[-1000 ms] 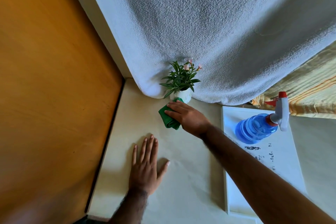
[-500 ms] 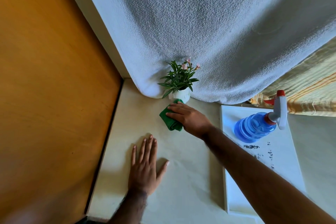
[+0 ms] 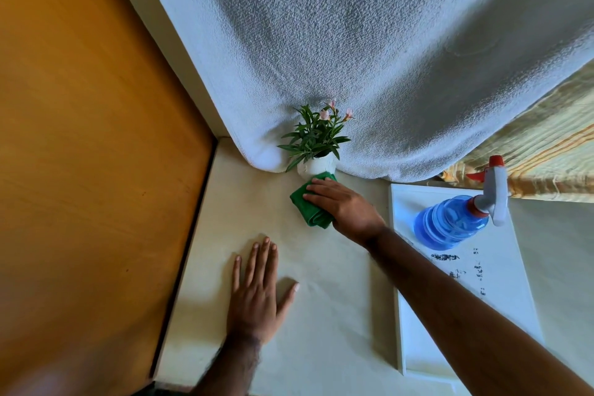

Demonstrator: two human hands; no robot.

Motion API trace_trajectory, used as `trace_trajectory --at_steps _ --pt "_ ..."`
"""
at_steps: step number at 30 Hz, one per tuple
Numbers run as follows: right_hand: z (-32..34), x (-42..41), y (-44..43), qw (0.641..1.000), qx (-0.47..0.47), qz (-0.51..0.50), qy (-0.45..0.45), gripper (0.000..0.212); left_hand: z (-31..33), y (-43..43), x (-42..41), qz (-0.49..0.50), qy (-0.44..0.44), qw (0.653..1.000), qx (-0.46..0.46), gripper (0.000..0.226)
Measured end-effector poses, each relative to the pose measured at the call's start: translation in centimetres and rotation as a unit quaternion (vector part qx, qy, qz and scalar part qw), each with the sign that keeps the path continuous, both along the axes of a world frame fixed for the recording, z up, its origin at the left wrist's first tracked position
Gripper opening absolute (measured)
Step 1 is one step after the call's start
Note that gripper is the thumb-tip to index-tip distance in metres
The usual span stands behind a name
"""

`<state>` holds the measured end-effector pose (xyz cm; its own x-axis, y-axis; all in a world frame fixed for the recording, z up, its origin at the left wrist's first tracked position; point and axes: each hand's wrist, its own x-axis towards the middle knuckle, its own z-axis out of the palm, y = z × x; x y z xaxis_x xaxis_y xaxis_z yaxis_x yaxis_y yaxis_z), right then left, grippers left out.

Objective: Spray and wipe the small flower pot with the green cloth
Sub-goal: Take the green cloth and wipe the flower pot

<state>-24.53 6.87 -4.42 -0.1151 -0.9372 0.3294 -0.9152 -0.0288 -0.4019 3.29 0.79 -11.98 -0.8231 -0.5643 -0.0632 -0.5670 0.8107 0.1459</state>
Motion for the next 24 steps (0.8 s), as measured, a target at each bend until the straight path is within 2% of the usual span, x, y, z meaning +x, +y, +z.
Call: trace_trajectory --at_steps 7,16,24 --pt "0.9 -0.4 -1.6 1.000 -0.016 -0.013 0.018 0.050 -0.1 0.1 0.1 0.001 0.001 1.000 -0.009 0.091" --pt "-0.1 0.2 0.2 0.990 0.096 -0.050 -0.087 0.066 -0.2 -0.4 -0.1 0.002 0.004 1.000 0.001 0.090" --pt "4.0 2.3 8.2 0.994 0.044 -0.092 -0.047 0.069 1.1 -0.1 0.2 0.012 -0.029 0.999 0.045 0.089"
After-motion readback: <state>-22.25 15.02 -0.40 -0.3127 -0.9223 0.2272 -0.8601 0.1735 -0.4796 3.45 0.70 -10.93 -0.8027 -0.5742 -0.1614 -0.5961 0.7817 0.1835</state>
